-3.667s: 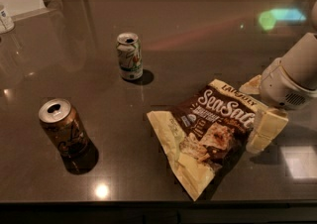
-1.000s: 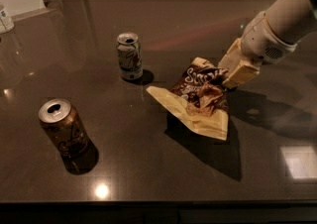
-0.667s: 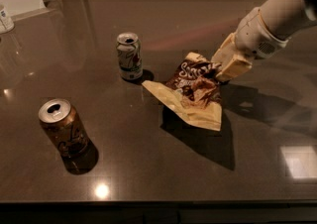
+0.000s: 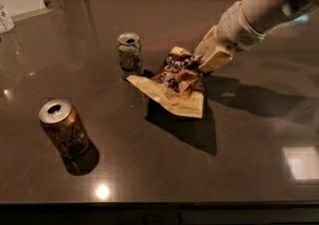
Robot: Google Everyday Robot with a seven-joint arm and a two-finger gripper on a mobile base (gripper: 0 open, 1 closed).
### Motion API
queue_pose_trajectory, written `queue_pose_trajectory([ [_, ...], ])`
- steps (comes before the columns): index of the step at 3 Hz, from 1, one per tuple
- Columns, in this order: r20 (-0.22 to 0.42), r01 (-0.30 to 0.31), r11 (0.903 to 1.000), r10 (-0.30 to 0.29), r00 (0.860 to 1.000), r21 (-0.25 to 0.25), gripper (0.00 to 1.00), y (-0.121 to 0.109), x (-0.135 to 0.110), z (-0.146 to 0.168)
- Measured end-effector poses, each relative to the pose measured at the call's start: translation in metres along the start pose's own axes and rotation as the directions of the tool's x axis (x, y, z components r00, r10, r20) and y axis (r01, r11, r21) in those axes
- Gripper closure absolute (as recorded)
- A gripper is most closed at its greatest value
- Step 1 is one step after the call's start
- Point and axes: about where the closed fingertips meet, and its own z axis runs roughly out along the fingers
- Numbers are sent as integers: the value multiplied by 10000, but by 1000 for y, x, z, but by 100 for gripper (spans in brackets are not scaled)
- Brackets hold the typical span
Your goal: Move brown chip bag near 7up can
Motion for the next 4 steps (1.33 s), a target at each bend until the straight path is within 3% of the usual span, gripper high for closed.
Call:
queue_pose_trajectory([
  [2,596,188,9998,-184,9981,-59,100,-12,-19,22],
  [4,895,307,9995,-308,9955,24,60,-20,-29,29],
])
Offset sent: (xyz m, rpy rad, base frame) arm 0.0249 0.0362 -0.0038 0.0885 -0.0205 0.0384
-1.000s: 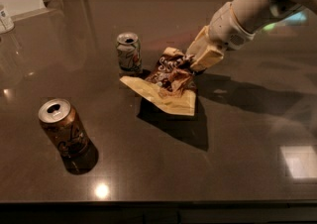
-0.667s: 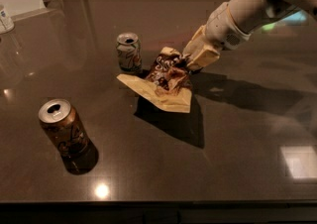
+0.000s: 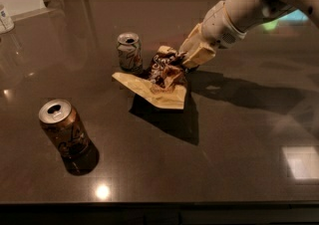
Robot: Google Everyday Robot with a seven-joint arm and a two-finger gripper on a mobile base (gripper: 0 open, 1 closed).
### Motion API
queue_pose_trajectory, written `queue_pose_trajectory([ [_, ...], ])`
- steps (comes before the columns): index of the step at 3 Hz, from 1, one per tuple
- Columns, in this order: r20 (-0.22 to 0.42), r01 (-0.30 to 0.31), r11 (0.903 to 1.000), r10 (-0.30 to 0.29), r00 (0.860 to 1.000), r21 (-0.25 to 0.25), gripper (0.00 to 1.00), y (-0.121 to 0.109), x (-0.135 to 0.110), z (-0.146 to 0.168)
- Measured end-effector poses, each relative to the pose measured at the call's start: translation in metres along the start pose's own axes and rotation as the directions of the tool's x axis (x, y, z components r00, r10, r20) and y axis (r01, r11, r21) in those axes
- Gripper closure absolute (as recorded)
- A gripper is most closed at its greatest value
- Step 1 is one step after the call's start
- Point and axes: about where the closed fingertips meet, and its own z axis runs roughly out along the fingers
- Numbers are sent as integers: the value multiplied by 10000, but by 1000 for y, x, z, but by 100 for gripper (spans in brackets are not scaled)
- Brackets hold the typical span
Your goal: Move brown chip bag near 7up can
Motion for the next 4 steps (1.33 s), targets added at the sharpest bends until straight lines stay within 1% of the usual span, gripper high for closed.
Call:
queue_pose_trajectory([
  [1,-19,144,9999,-144,9999,68,36,-1,3,-1],
  [2,-10,156,9999,-156,9999,32,14,-1,3,1],
  [3,-2,170,9999,-170,9999,-3,0,0,2,3],
  [4,-2,170,9999,-170,9999,-4,0,0,2,3],
])
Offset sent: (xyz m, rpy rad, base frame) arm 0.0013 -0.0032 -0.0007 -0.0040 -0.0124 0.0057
